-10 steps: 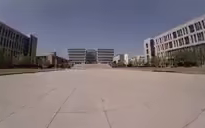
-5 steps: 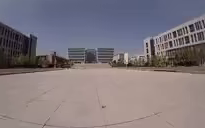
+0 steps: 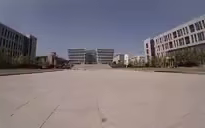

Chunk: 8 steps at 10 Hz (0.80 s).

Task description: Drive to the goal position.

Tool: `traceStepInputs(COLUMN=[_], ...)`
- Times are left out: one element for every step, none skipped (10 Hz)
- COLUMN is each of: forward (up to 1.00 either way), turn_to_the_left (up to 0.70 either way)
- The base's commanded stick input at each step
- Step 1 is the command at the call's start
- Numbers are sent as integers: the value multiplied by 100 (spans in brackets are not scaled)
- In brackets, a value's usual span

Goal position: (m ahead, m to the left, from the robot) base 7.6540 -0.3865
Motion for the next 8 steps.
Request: traceStepInputs(forward=[70,70,70,70,70,70,70,70], turn_to_the_left=[0,0,0,0,0,0,0,0])
